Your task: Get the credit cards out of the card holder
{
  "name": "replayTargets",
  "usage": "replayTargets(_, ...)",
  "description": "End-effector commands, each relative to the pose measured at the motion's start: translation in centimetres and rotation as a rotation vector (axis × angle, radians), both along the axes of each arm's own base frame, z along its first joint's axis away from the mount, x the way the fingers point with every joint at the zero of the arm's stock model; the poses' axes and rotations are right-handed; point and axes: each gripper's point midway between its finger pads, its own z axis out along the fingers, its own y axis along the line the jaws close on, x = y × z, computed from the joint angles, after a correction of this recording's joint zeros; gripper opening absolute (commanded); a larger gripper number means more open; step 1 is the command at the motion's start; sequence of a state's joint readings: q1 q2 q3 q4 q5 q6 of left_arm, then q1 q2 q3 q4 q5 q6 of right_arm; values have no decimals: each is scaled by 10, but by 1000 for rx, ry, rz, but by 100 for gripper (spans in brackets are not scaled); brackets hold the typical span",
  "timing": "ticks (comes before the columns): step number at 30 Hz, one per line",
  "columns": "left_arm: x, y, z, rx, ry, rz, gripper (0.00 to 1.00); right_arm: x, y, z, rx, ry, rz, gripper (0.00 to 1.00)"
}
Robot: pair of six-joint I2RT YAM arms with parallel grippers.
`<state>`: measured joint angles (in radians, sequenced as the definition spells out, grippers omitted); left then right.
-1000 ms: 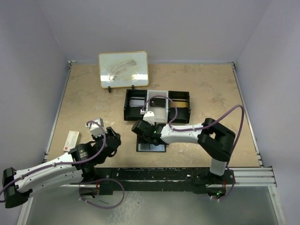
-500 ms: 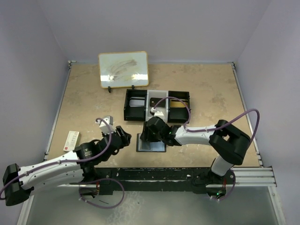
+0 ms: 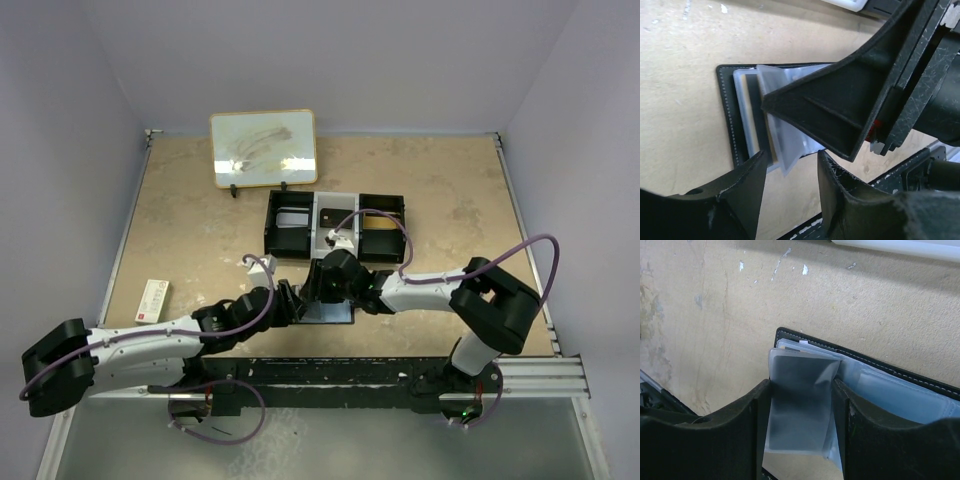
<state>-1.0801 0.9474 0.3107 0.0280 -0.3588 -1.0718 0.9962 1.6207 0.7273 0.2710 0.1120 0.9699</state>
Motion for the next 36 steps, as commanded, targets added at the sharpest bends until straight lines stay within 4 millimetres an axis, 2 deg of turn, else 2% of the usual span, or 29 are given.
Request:
replayTargets(1,3,-27,19,-132,-45,-54,40,-16,-9,-18,-31,70,22,53)
replayTargets(7,5,-32,3,-138,-8,-34,34,-15,-9,-17,-27,69,20,53)
replayTargets(13,6,-39,-2,-156,1,-38,32,-15,-10,-17,-22,69,19,53)
replayTargets(22,8,-38,6,-171,-17,-25,32,-14,-14,-17,-40,64,16,53)
replayTargets(27,9,-37,14,-166,-28,-25,31,-10,-20,-18,-112,42,36,57)
replayTargets(30,10,-20,17,-142,-29,28,30,-1,-20,-16,-191,-10,68,61)
replayTargets(36,15,46,30,-56,-67,235,29,2,-18,-18,-285,-47,132,63)
